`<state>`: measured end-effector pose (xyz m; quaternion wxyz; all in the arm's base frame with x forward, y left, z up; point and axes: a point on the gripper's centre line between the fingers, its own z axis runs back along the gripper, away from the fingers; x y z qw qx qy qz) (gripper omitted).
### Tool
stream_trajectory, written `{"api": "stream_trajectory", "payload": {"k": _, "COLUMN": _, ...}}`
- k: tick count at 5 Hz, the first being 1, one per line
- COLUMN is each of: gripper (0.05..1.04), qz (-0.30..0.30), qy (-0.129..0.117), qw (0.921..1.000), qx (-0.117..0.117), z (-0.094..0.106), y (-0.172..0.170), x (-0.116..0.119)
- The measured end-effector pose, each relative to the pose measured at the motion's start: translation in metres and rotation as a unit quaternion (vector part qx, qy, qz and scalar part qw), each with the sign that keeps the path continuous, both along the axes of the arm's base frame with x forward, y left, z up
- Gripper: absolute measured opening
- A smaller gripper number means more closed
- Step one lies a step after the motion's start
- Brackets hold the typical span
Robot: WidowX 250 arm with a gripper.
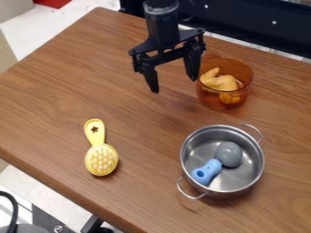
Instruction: Move the blue spoon from silver bowl to the middle of the table
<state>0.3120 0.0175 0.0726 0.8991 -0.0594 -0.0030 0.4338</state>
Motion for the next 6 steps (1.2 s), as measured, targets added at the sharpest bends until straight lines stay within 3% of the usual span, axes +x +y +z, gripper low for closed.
{"api": "stream_trajectory", "payload": {"k": 1, "gripper": 0.999, "qz": -0.002, "qy": 0.016, "qw": 0.9999, "qx": -0.003, "z": -0.009, "y": -0.001, "x": -0.004}}
{"api": "stream_trajectory", "payload": {"k": 2, "gripper": 0.999, "qz": -0.049, "qy": 0.03, "qw": 0.9982, "qx": -0.019, "z": -0.008, "y": -0.007, "x": -0.01}}
{"api": "stream_trajectory", "payload": {"k": 3, "gripper": 0.999, "qz": -0.099, "qy": 0.03, "qw": 0.9944, "qx": -0.019, "z": -0.008, "y": -0.013, "x": -0.011}}
{"api": "stream_trajectory", "payload": {"k": 4, "gripper": 0.999, "qz": -0.211, "qy": 0.011, "qw": 0.9774, "qx": -0.006, "z": 0.005, "y": -0.027, "x": -0.013}}
{"api": "stream_trajectory", "payload": {"k": 5, "gripper": 0.999, "qz": -0.33, "qy": 0.019, "qw": 0.9437, "qx": -0.011, "z": 0.01, "y": -0.046, "x": -0.023}}
{"api": "stream_trajectory", "payload": {"k": 6, "gripper": 0.999, "qz": -0.395, "qy": 0.009, "qw": 0.9185, "qx": 0.0, "z": 0.017, "y": -0.065, "x": -0.027}}
